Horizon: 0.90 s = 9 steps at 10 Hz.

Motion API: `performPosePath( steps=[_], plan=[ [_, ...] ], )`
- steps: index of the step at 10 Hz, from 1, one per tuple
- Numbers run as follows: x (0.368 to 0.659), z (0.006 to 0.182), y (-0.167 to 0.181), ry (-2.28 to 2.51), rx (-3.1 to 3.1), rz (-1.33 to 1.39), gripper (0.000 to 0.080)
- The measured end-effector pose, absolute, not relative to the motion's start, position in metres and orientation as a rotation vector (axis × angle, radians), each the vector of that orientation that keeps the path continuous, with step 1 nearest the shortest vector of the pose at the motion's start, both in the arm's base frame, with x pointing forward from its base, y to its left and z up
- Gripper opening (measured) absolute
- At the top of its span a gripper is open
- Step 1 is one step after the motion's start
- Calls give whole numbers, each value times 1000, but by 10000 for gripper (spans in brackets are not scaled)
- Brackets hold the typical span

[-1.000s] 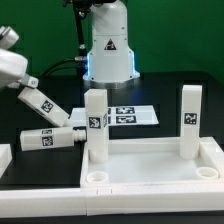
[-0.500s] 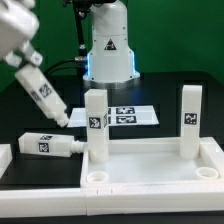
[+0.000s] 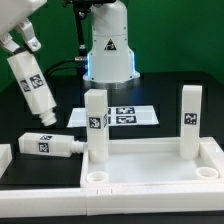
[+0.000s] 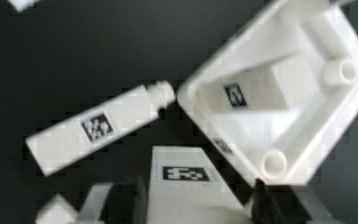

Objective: Assemble desk

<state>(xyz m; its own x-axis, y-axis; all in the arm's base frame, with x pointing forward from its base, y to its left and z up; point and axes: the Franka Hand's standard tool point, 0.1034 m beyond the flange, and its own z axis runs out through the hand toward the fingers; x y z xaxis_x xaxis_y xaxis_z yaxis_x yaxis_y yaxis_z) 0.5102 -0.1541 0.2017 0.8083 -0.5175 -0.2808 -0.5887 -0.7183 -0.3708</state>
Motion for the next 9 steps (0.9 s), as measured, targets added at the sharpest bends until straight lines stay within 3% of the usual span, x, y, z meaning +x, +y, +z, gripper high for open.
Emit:
performPosePath(
  steps=[2, 4, 7, 9],
  plan=[
    [567, 235, -120, 734, -2621, 101, 290],
    [581, 229, -79, 640, -2635, 186, 290],
    [579, 229, -85, 650, -2632, 182, 290],
    [580, 226, -69, 525, -2712, 202, 290]
  ],
)
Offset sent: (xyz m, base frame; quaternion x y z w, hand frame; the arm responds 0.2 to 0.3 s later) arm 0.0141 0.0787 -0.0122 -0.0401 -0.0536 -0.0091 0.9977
